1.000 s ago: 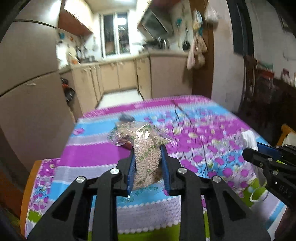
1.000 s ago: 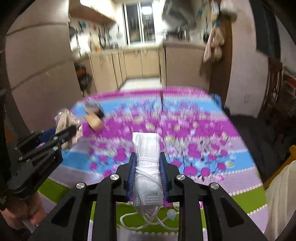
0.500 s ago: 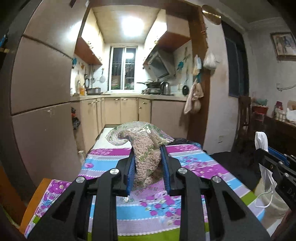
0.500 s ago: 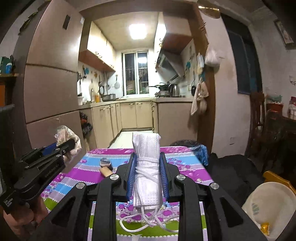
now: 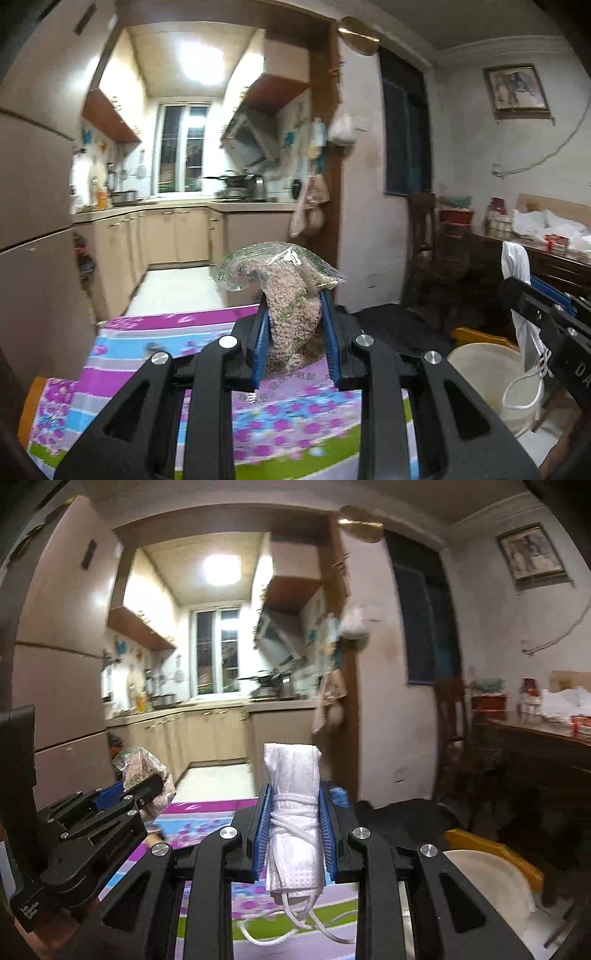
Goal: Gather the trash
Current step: 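Carry the clear grain bag and white cloth over the white basin with both tools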
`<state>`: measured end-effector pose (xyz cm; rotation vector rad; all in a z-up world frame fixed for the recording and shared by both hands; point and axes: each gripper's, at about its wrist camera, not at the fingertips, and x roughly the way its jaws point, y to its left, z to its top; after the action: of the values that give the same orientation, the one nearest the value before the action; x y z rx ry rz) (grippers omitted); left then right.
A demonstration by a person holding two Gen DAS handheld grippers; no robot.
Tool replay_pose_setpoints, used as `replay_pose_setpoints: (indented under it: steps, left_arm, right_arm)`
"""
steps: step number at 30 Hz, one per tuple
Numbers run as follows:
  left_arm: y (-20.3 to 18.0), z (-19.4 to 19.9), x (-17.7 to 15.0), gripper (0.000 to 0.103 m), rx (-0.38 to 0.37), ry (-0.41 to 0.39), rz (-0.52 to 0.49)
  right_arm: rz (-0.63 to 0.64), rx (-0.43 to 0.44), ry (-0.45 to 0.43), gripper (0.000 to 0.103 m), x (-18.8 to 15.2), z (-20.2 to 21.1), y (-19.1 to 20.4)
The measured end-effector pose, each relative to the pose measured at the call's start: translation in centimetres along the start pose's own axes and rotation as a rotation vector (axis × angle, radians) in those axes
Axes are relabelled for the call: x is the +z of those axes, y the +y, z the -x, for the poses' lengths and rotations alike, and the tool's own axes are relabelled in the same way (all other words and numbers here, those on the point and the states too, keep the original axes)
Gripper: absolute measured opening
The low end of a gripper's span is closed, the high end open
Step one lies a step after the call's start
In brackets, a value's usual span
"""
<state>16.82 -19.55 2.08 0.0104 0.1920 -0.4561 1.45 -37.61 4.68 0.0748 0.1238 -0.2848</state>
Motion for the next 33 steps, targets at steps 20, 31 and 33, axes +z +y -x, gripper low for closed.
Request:
replay_pose_setpoints:
  steps: [20, 31, 33]
  left_arm:
    - [-18.2, -5.2, -0.2, 0.024, -0.336, 0.152, -0.095]
    - [-23.4, -12.7, -3.7, 0.025, -0.378, 0.493, -0.179]
    - [-24.1, -13.7, -4.7, 0.024, -0.382, 0.545, -0.208]
  right_arm:
    - [-0.100, -0.345, 0.151, 0.026, 1.3, -0.3, -22.4]
    - [-0.190, -0.318, 0.476, 0.026, -0.8, -9.7, -29.6]
    - [-0.211, -0.308, 0.510, 0.026, -1.8, -10.4, -29.7]
